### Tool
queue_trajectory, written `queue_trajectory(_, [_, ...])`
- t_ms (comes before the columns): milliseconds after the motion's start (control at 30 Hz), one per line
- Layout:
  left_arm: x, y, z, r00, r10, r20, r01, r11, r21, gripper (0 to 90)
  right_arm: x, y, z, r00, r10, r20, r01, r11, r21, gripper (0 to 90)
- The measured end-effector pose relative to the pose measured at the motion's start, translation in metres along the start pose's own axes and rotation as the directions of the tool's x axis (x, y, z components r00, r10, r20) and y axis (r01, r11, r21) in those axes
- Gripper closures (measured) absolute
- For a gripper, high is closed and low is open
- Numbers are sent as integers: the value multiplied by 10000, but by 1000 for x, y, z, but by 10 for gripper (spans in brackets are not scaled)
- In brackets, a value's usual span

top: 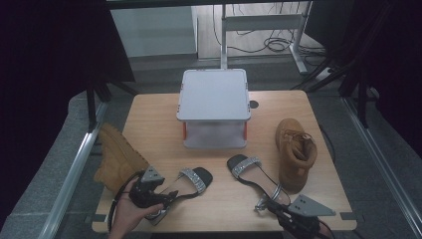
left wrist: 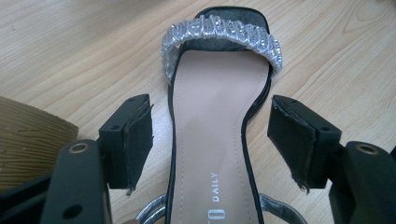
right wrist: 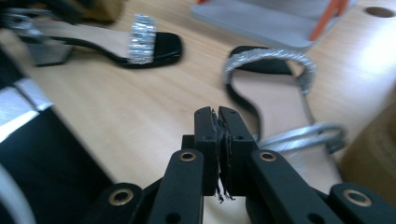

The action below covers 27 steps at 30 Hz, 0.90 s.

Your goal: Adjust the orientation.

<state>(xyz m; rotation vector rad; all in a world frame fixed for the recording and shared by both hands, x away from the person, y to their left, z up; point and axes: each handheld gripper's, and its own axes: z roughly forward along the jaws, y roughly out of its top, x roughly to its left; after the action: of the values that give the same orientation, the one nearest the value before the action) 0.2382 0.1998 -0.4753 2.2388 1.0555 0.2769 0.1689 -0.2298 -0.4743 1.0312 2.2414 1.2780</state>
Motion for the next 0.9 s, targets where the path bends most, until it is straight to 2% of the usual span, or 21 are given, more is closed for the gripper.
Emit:
queue_trajectory(33, [-1, 0, 0, 10000, 13, 15, -13, 10000, 22, 312, -5, 13, 7, 9985, 25, 545, -38, 9997, 243, 863])
queue_trajectory(67, [-1, 0, 0, 10000, 13, 15, -13, 10000, 22, 312, -5, 13, 7, 9985, 25, 545, -38, 9997, 243, 863])
queue_trajectory(100, [-1, 0, 0, 10000, 27, 51, -28, 10000, 28, 312, -15, 26, 21, 9949, 152, 992, -207, 9983, 546, 863])
queue_trajectory(167, [-1, -1, 0, 9999, 12, 103, -12, 10000, -21, 312, -26, 35, 38, 9867, 106, 1623, -283, 9938, 1071, 865])
queue_trajectory(233, [-1, -1, 0, 9999, -14, 130, 15, 10000, -33, 312, -36, 41, 54, 9811, 190, 1924, -480, 9880, 1471, 868])
queue_trajectory(267, [-1, -1, 0, 9999, -14, 130, 15, 10000, -33, 312, -36, 41, 54, 9811, 190, 1924, -480, 9880, 1471, 868])
queue_trajectory(300, [0, -1, 0, 9999, -3, 148, 4, 10000, -41, 312, -39, 44, 68, 9752, 143, 2207, -566, 9808, 1865, 869])
queue_trajectory(367, [0, -1, -1, 9999, 14, 168, -13, 10000, -68, 312, -41, 43, 82, 9638, -254, 2652, -400, 9704, 2382, 873])
queue_trajectory(433, [0, -1, -2, 9999, 15, 165, -13, 9999, -109, 312, -46, 41, 90, 9537, -372, 2986, -469, 9619, 2695, 878])
queue_trajectory(500, [0, -1, -3, 9999, 26, 171, -24, 9999, -132, 312, -49, 38, 95, 9467, -359, 3201, -594, 9573, 2831, 880])
queue_trajectory(533, [0, -1, -3, 9998, 19, 177, -16, 9999, -152, 312, -49, 38, 95, 9467, -359, 3201, -594, 9573, 2831, 880])
queue_trajectory(567, [0, -1, -3, 9999, 14, 167, -12, 9999, -154, 313, -50, 36, 96, 9418, -372, 3340, -646, 9553, 2886, 880])
queue_trajectory(633, [-1, -1, -3, 9999, 12, 157, -10, 9999, -123, 312, -50, 35, 96, 9372, -506, 3451, -591, 9521, 3002, 879])
queue_trajectory(667, [-1, -1, -3, 9999, 12, 157, -10, 9999, -123, 313, -50, 35, 96, 9372, -506, 3451, -591, 9521, 3002, 879])
queue_trajectory(700, [-1, -1, -2, 9999, 13, 151, -11, 9999, -108, 313, -51, 34, 96, 9380, -485, 3432, -653, 9478, 3123, 879])
queue_trajectory(900, [-1, -1, -2, 10000, -69, 14, 69, 9999, -117, 314, -54, 35, 96, 9449, -297, 3260, -792, 9456, 3156, 880])
